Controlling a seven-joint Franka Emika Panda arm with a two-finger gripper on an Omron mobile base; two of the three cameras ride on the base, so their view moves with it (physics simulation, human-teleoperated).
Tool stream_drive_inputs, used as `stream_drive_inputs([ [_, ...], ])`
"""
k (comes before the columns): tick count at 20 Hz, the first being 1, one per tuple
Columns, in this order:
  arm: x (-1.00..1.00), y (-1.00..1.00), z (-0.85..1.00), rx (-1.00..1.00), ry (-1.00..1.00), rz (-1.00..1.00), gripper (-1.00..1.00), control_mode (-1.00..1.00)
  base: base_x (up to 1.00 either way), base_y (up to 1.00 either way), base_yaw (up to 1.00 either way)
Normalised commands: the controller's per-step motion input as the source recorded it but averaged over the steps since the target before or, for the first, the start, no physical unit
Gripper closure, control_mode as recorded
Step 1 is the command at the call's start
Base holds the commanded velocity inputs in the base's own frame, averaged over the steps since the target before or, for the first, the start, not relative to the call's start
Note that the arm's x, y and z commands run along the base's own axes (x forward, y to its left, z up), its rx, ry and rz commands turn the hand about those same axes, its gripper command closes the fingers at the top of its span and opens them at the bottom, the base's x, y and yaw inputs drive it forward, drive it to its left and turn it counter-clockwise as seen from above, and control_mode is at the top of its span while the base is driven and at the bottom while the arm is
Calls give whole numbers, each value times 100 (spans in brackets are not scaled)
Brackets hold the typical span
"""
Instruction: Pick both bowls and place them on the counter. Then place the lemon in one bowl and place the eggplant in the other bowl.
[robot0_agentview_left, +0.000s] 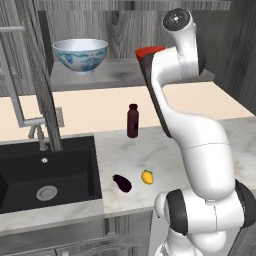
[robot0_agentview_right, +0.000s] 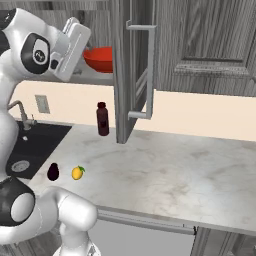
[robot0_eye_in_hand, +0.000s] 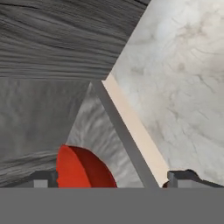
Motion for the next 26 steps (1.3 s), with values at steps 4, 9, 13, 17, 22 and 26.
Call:
stream_drive_inputs([
  [4,37,27,-20,0,0,-2,-100,-100,0,0,0],
  [9,52,11,-2,0,1,-2,-100,-100,0,0,0],
  [13,41,8,-8,0,8,0,-100,-100,0,0,0],
  [17,35,20,-17,1,2,0,-100,-100,0,0,0],
  [22,48,13,-10,0,0,0,-100,-100,0,0,0],
  [26,42,9,-18,0,1,0,-100,-100,0,0,0],
])
